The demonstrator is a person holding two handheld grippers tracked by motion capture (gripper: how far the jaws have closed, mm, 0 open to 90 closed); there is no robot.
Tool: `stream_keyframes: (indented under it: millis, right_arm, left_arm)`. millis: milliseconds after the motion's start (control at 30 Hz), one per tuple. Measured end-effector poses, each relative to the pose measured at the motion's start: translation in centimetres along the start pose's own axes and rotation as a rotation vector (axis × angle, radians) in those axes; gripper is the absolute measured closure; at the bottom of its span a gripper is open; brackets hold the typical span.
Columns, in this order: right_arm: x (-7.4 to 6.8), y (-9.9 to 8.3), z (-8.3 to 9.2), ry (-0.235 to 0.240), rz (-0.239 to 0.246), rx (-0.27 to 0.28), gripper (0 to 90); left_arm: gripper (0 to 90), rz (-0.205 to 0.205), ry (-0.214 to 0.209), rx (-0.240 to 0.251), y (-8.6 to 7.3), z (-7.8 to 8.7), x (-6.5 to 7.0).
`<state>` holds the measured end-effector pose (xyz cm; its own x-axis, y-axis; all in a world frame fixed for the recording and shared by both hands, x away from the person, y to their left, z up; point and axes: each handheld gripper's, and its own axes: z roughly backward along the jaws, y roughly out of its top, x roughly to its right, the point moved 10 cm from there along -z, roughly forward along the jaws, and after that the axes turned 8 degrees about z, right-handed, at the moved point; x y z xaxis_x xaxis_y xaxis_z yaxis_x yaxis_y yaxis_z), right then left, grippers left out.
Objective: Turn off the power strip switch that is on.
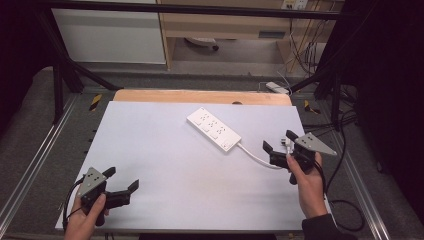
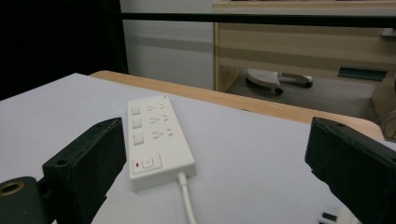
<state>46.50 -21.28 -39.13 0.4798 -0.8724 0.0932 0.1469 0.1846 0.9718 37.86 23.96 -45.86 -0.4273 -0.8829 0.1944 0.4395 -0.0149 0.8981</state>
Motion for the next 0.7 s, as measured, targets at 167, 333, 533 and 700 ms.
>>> stream_keyframes:
  millis: [167, 333, 533, 700]
  right_arm:
    - [0.6, -2.3, 1.5, -0.027, 0.027, 0.000, 3.3]
    - [1.0, -4.0, 2.6, -0.035, 0.025, -0.013, 2.2]
    - [0.8, -6.0, 3.4, -0.010, -0.008, -0.041, 2.2]
    - [0.0, -7.8, 3.5, 0.020, -0.010, -0.090, 2.2]
  left_arm:
    - [4.8, 0.000, -0.003, 0.002, 0.0, 0.0, 0.0]
    - [4.8, -0.001, -0.003, 0.005, 0.1, 0.1, 0.1]
    - [4.8, -0.006, -0.005, 0.003, 0.1, 0.1, 0.1]
    - [4.8, -0.005, -0.009, 0.009, 0.2, 0.2, 0.2]
